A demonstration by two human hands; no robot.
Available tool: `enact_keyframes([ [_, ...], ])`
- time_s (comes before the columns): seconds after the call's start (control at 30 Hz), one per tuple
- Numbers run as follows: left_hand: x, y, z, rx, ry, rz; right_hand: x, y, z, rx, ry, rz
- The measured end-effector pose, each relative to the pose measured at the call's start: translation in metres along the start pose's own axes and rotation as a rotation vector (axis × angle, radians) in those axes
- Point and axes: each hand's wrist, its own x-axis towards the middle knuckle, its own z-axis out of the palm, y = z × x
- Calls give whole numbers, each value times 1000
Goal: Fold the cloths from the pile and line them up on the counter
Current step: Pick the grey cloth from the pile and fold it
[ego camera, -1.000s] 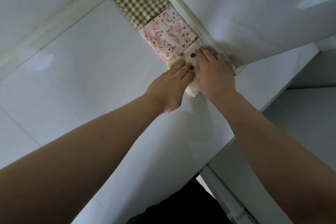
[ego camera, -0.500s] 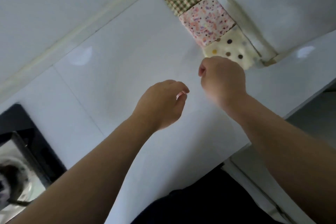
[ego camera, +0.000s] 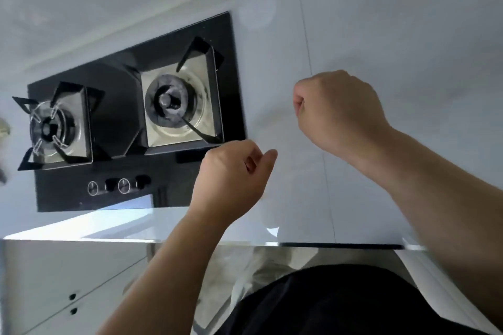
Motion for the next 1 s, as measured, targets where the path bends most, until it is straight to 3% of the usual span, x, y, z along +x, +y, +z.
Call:
enact_keyframes([
  [0.17, -14, -73, -41, -12, 100, 3, -7, -80, 31, -93, -54, -53],
  [0.47, -14, -243, -123, -73, 113, 346, -35, -246, 109, -186, 8, 10],
  [0.63, -39, -320, -187, -64, 101, 362, -43, -341, 133, -196, 46, 33],
  [1.0, -118, -462, -238, -104, 283, 252, -61, -519, 192, -293, 33, -211],
])
